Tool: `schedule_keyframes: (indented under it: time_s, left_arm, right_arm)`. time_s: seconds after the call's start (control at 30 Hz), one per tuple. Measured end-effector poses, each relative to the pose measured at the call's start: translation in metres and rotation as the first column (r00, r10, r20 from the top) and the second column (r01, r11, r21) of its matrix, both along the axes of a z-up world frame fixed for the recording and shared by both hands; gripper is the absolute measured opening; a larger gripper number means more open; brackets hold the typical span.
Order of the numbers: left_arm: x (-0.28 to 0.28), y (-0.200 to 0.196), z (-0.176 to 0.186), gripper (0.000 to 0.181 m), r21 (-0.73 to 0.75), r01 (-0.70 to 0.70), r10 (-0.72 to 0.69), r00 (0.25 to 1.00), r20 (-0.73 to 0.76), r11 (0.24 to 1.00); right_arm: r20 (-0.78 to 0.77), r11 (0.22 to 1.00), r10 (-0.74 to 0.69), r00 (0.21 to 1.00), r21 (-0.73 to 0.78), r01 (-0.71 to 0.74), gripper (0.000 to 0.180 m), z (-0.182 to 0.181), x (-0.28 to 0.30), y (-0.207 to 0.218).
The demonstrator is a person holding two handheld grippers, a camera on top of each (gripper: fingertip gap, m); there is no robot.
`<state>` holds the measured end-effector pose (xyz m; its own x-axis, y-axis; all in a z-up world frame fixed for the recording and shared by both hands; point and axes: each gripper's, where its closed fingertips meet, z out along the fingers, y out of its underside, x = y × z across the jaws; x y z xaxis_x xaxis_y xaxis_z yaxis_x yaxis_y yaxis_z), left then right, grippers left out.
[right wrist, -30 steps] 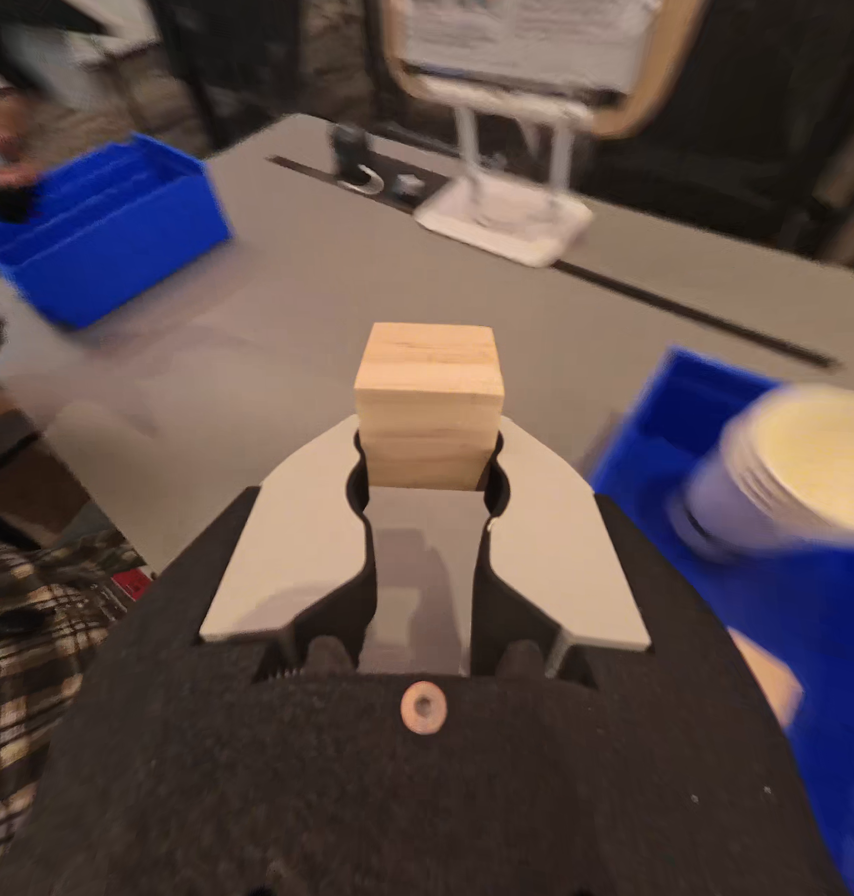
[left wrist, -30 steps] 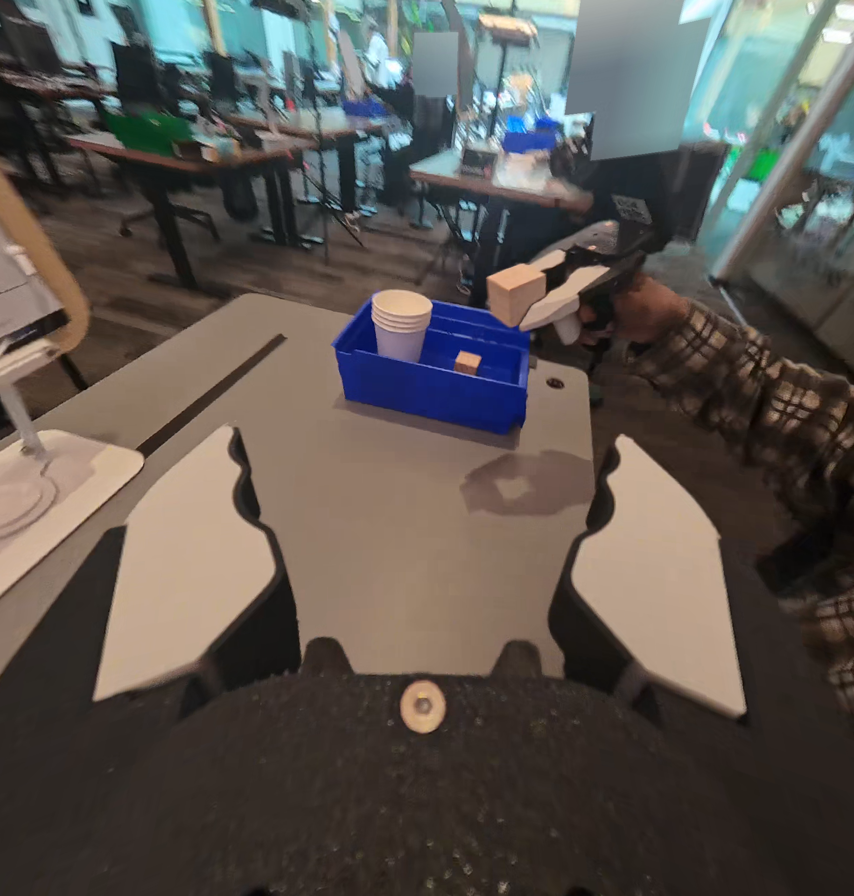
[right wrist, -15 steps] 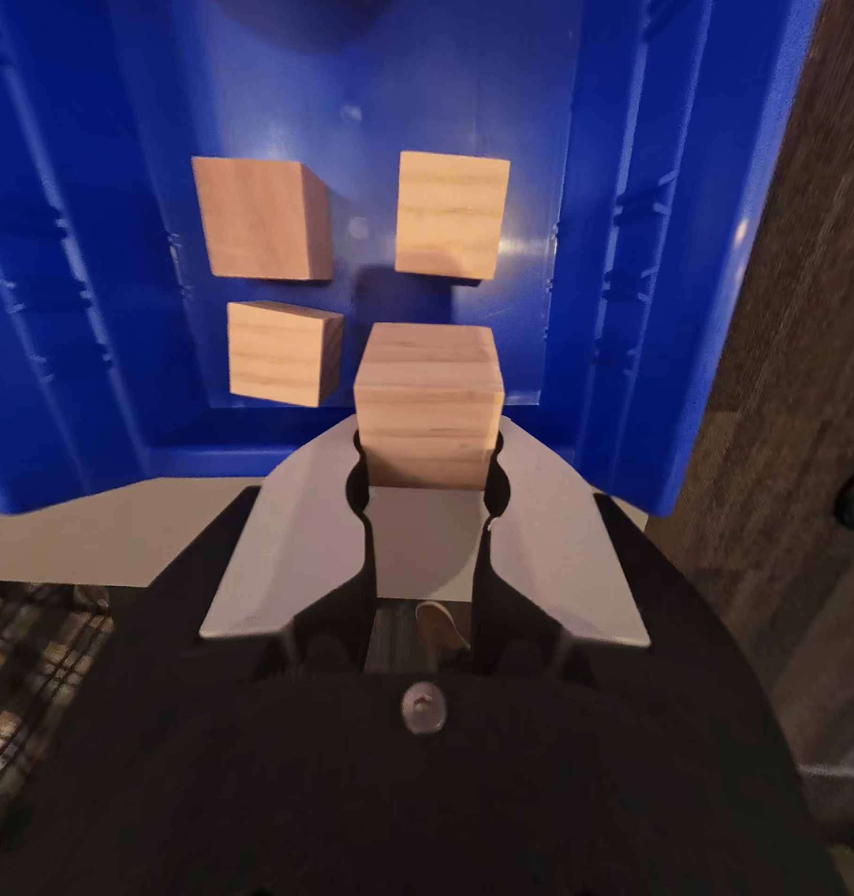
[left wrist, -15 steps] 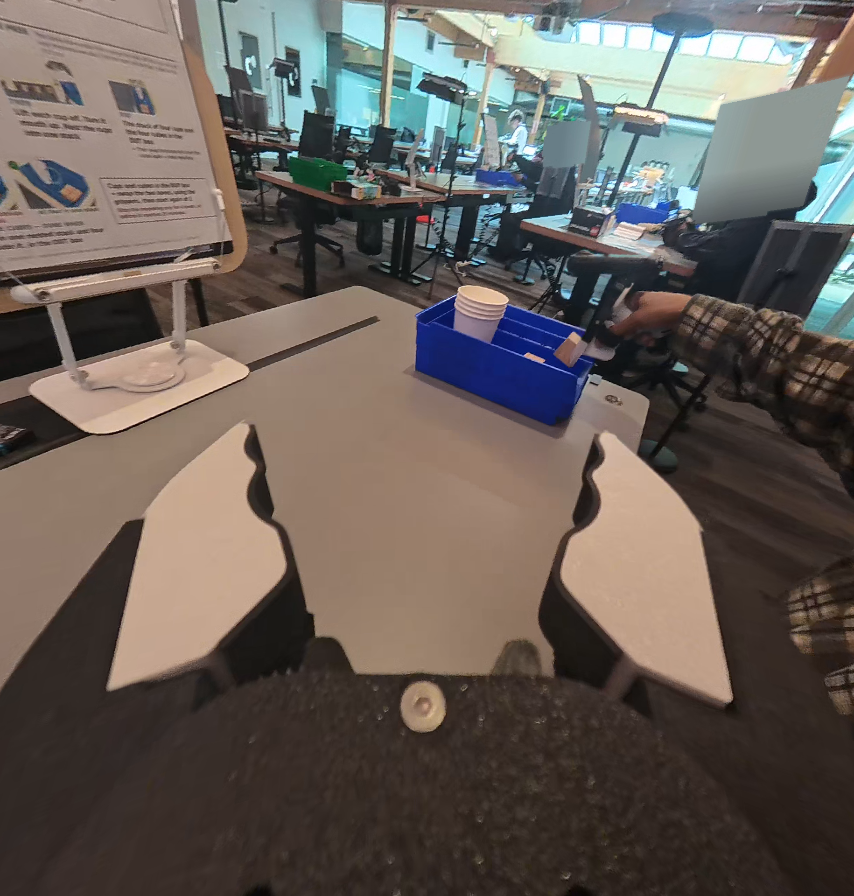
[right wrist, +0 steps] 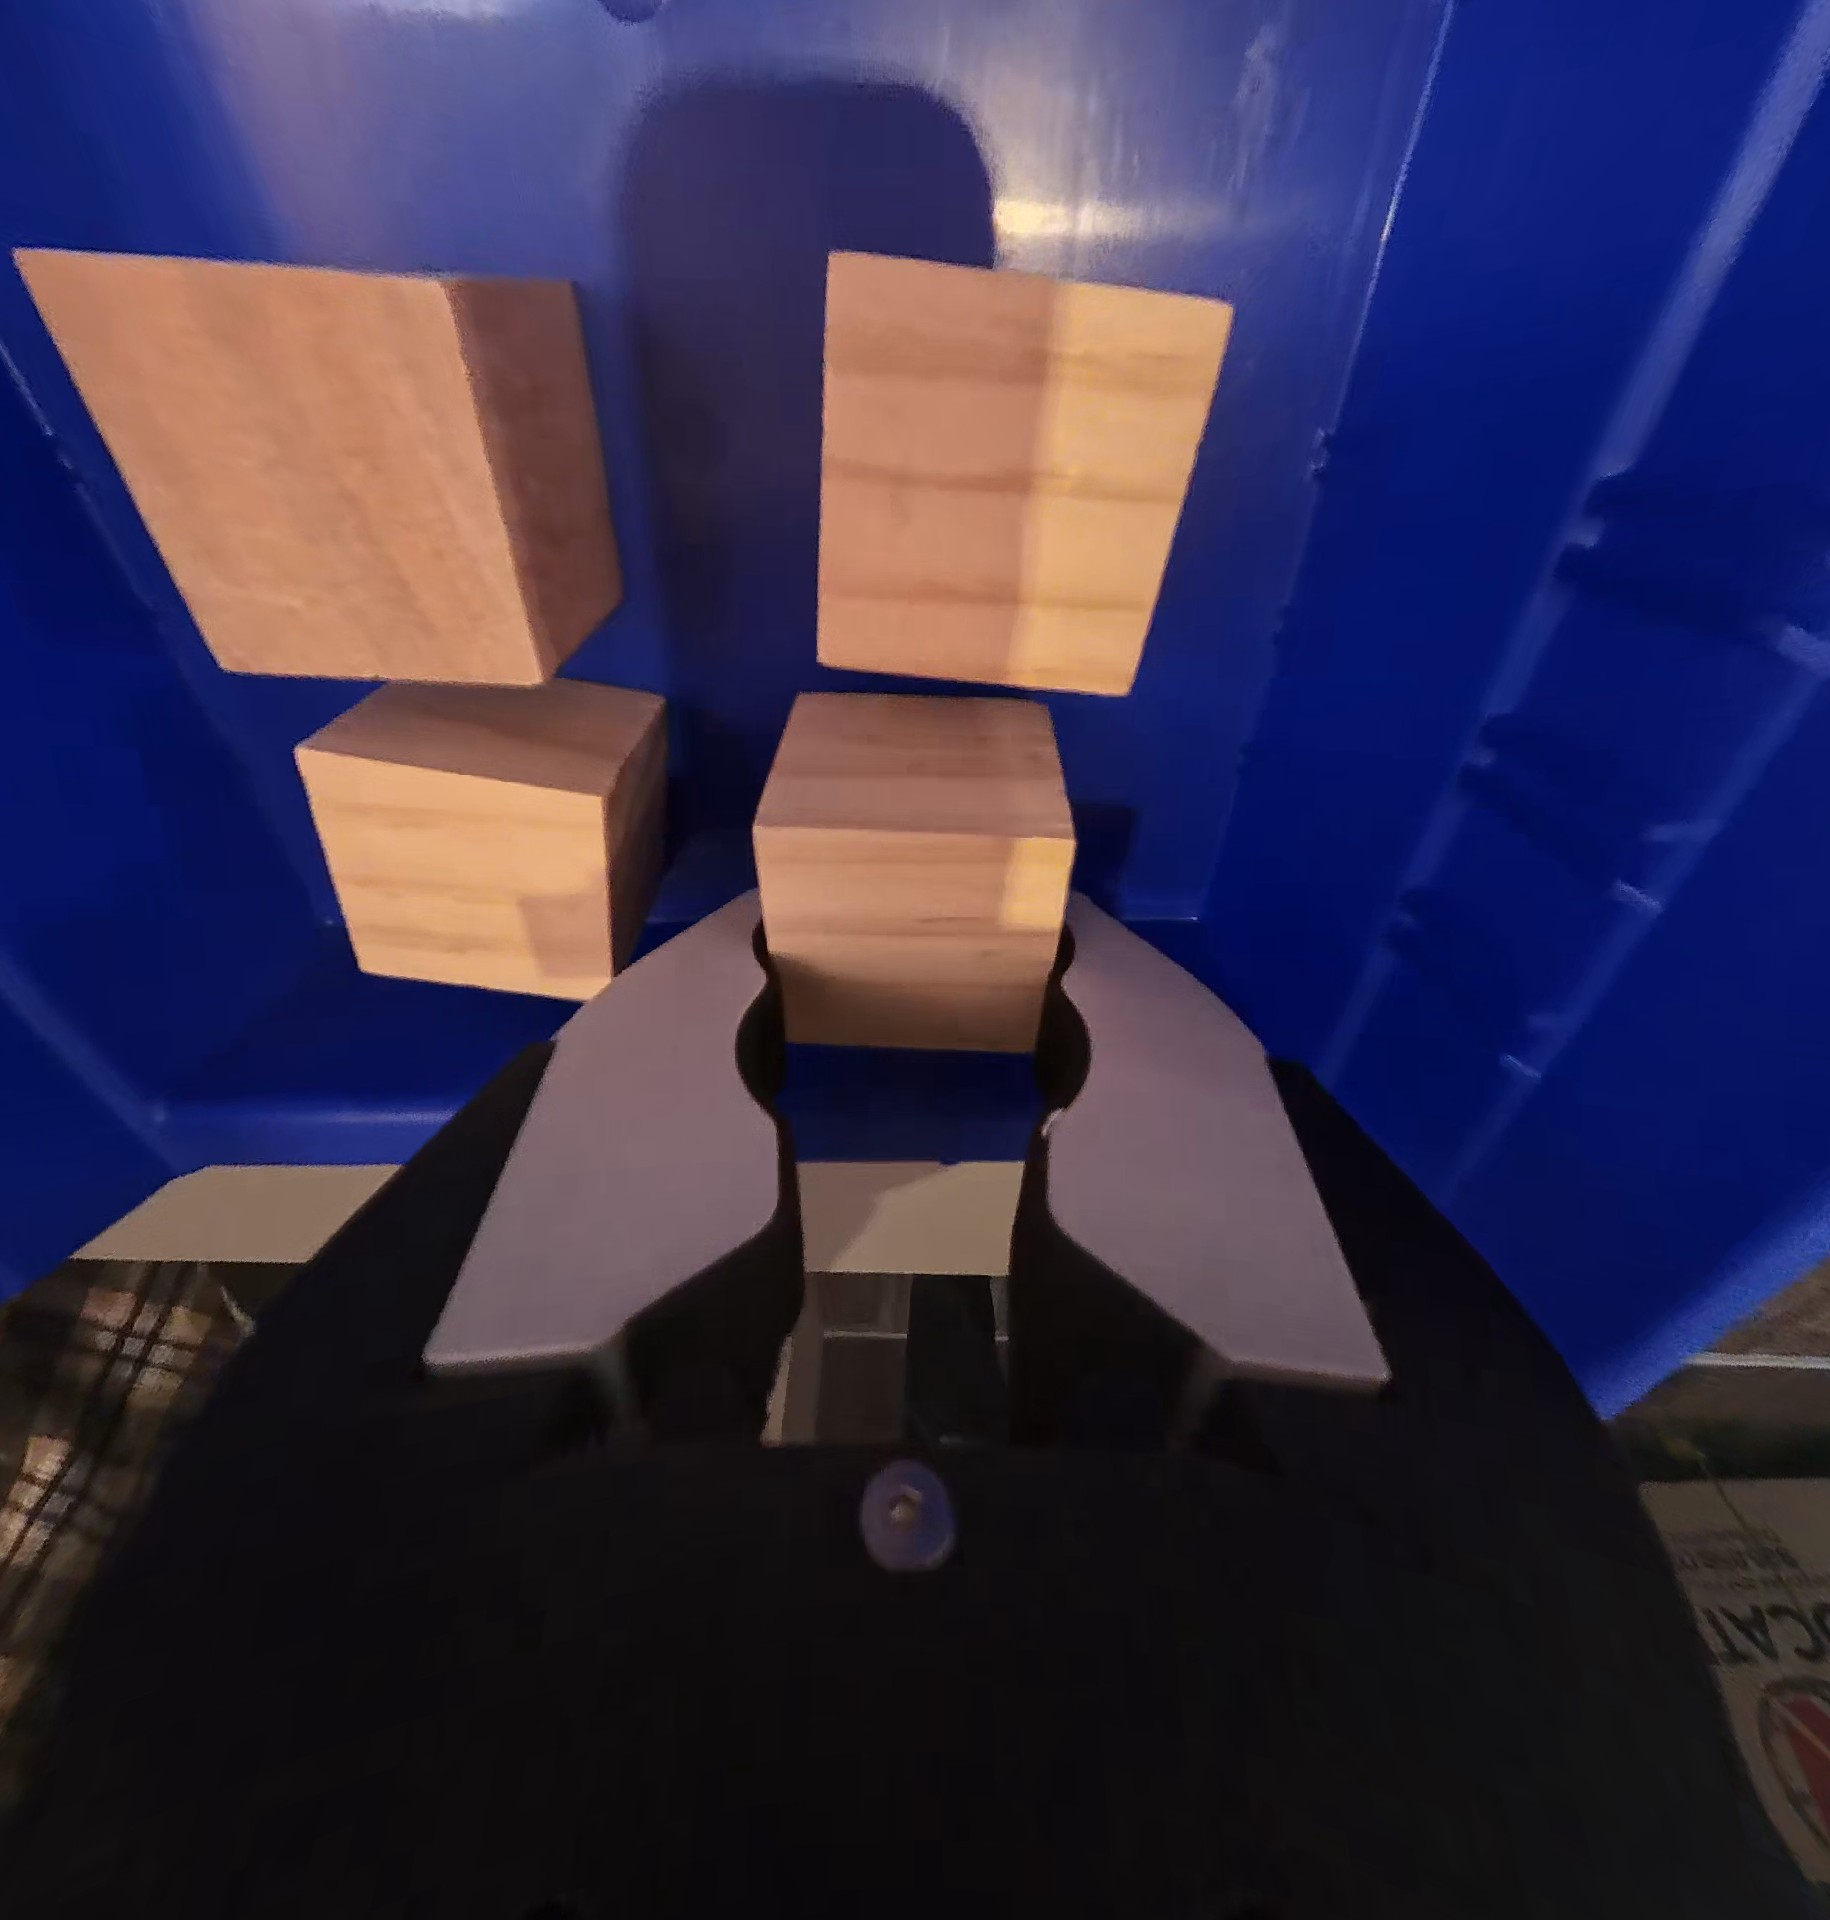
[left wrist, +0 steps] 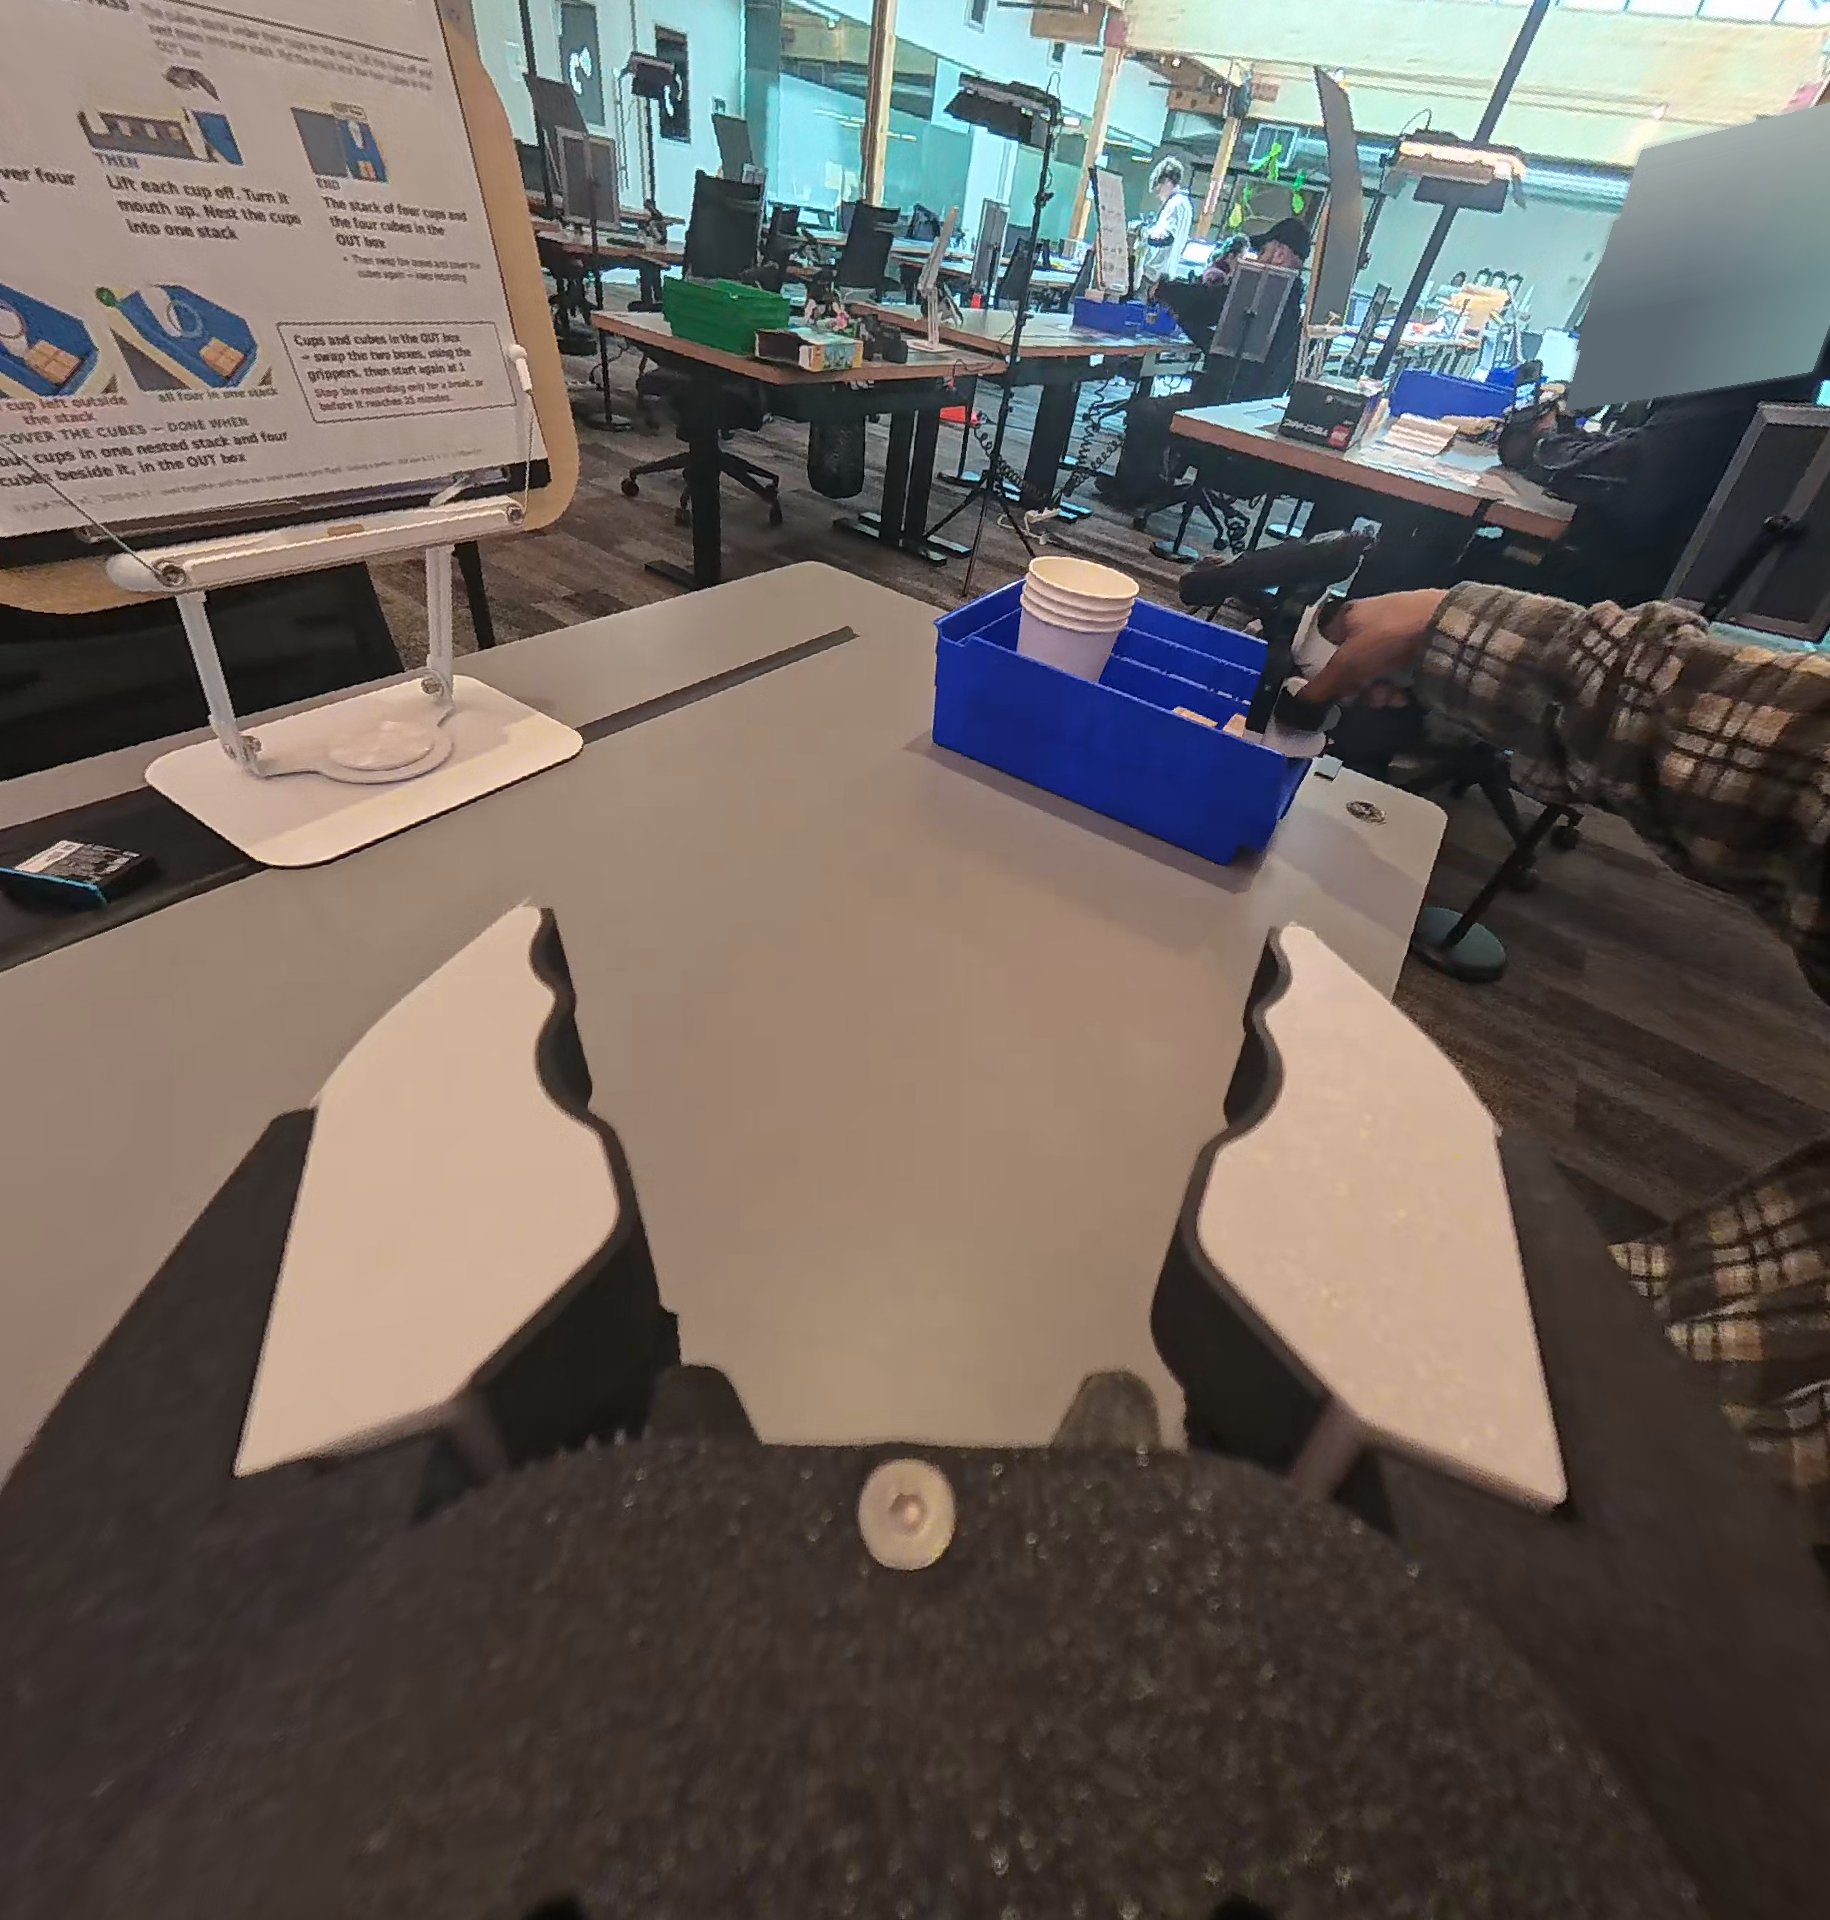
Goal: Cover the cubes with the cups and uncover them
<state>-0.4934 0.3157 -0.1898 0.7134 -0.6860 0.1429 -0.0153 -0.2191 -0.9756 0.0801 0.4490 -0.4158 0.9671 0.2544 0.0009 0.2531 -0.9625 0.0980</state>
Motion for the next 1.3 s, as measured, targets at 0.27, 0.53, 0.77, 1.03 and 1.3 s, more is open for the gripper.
schedule_keyframes:
  time_s: [0.27, 0.53, 0.77, 1.03, 1.3]
  left_arm:
    - [-0.003, -0.002, -0.002, 0.12, -0.004, -0.007, 0.007, 1.0, -0.014, 1.0]
    - [-0.006, -0.014, -0.001, 0.121, 0.005, -0.029, 0.029, 0.999, -0.026, 1.0]
    - [-0.011, -0.039, 0.0, 0.121, 0.002, -0.054, 0.054, 0.997, -0.049, 0.999]
    - [-0.038, -0.064, -0.005, 0.122, -0.02, -0.156, 0.155, 0.985, -0.073, 0.987]
    - [-0.053, -0.068, -0.016, 0.122, -0.062, -0.201, 0.196, 0.977, -0.09, 0.978]
  right_arm:
    - [-0.022, 0.999, 0.029, 0.999, 0.02, -0.028, 0.069, 0.012, -0.001, 0.0]
    - [-0.048, 0.984, 0.079, 0.996, 0.166, -0.07, 0.1, 0.105, -0.007, 0.001]
    - [-0.027, 0.963, -0.006, 1.0, 0.27, 0.013, 0.085, 0.137, 0.042, 0.05]
    - [-0.017, 0.992, -0.042, 0.999, 0.123, 0.044, 0.075, 0.059, 0.059, 0.069]
    - [-0.161, 0.992, -0.091, 0.983, 0.069, 0.103, 0.004, 0.039, 0.05, 0.069]
